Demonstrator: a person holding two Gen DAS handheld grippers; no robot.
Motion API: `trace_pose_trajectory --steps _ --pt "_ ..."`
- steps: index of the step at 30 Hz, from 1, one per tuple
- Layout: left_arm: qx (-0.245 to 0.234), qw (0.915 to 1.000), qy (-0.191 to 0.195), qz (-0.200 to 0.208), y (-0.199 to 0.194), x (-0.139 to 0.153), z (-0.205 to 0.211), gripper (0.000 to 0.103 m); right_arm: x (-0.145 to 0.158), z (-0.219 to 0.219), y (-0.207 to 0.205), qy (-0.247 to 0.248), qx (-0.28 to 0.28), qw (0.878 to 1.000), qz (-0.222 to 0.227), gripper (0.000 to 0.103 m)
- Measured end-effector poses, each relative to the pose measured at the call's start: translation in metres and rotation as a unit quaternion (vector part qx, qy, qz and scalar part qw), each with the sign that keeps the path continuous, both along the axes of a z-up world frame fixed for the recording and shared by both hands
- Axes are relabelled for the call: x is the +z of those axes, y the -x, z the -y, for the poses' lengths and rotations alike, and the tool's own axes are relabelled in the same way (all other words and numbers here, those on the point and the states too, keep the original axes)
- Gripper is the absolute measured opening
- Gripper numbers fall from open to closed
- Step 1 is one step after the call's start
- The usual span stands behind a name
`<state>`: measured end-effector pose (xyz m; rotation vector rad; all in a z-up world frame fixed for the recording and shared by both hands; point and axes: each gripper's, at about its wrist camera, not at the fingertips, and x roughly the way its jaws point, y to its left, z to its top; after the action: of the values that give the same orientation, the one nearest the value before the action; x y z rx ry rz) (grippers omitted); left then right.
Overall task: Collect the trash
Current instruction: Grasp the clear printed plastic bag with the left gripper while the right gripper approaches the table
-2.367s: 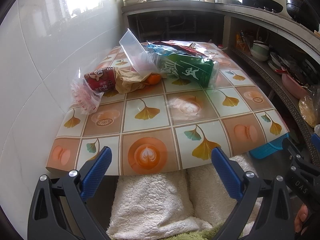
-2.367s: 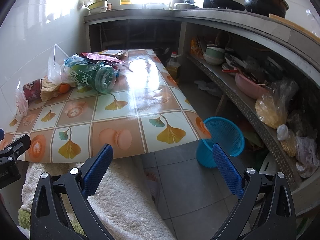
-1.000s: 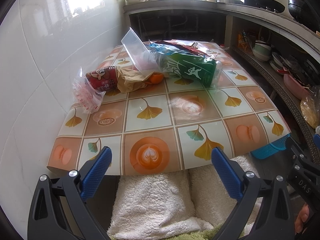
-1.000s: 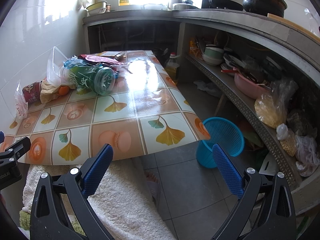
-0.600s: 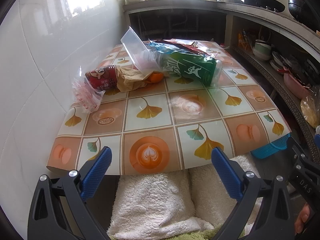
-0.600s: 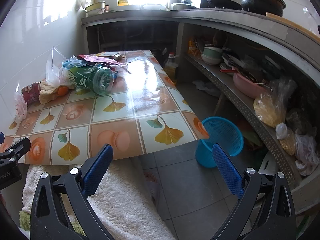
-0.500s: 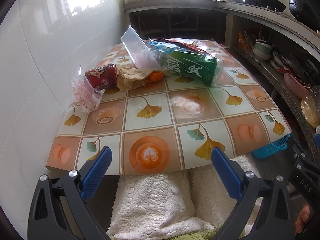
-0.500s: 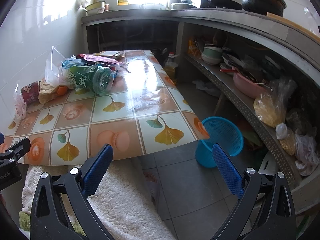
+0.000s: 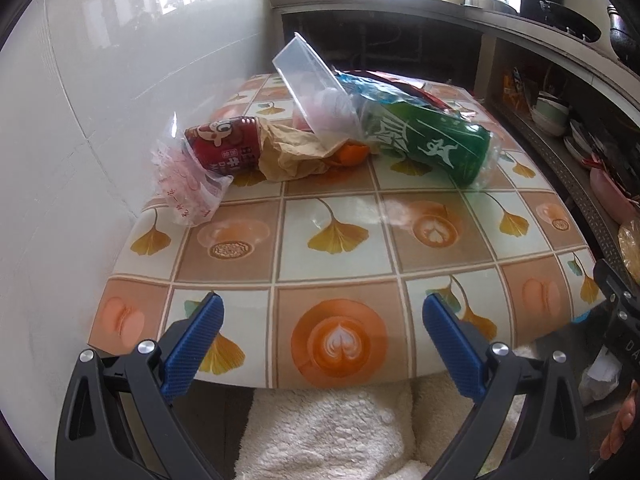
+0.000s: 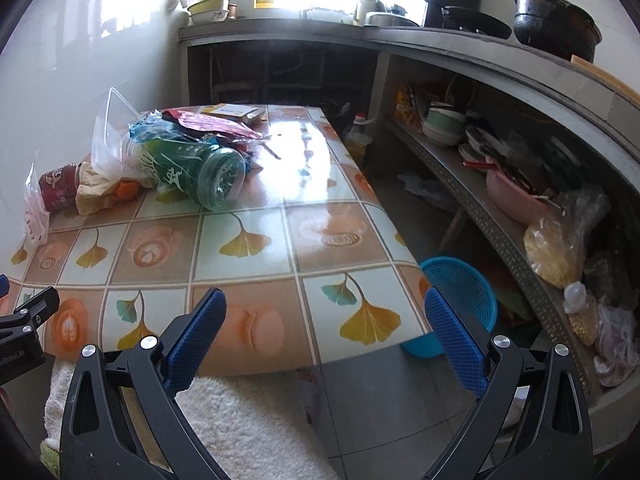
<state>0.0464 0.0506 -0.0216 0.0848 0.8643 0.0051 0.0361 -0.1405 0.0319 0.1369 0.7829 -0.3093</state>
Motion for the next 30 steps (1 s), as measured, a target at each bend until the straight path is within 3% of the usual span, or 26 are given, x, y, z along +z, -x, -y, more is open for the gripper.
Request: trace_pose_trajectory --steps 8,17,30 --pt "0.023 0.9995 -0.004 0.021 -0.037 0.005 -0.031 0.098 0.017 -0.015 -0.046 -0.026 0.068 0.997 0.016 0.095" --pt "0.046 0.9987 -0.011 0.022 -0.064 0.009 -0.056 0.098 0.032 -0.045 -0.065 -0.034 0.145 0.987 0.053 0.095" --pt "0.039 0.9991 0.000 0.014 -0.077 0.015 -0.073 0.098 0.024 -0.039 -0.072 -0.032 0.133 0.990 0.032 0.095"
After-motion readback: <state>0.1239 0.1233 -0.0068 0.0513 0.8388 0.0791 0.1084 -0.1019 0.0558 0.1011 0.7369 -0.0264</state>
